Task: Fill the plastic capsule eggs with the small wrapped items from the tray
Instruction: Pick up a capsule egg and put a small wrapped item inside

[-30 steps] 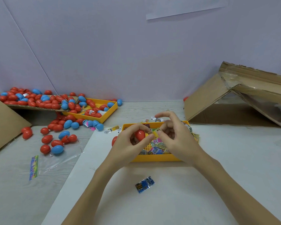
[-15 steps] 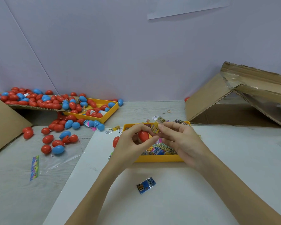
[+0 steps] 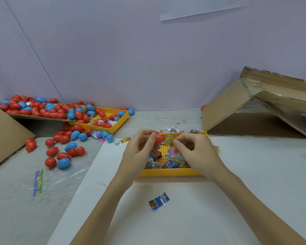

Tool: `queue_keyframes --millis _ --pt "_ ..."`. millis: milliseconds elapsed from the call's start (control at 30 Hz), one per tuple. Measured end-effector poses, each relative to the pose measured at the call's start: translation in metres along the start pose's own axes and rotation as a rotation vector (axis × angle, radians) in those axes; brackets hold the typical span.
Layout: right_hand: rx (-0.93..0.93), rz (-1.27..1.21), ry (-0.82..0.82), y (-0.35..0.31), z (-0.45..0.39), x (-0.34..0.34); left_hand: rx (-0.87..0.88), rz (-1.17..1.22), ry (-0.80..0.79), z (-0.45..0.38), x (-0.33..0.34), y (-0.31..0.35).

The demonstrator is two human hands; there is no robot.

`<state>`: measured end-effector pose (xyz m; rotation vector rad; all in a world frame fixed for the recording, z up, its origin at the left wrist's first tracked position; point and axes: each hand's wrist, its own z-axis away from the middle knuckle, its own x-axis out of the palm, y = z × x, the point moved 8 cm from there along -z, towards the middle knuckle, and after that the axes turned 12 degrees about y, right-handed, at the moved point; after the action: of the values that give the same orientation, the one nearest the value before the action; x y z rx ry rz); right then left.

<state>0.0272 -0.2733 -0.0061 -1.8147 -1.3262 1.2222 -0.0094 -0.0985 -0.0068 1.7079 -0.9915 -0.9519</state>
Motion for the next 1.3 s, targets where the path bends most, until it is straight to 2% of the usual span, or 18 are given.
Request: queue_keyframes --millis 167,933,1100,1300 --pt "-0.055 0.012 -0.020 -0.006 0.002 0.004 0.012 -0.041 -0.008 0.001 0.002 -0.002" --pt "-0.079 0.058 -0.103 -0.011 0.009 0.012 0.028 -0.126 0.013 0.001 0.002 -0.005" --pt "0.036 -0.030 -0.062 -0.003 0.008 0.011 0.068 -0.149 -0.010 0.002 0.004 -0.002" --pt "0.344 -0.438 -0.018 0.005 0.011 0.010 0.101 -0.170 -0.045 0.002 0.003 -0.002"
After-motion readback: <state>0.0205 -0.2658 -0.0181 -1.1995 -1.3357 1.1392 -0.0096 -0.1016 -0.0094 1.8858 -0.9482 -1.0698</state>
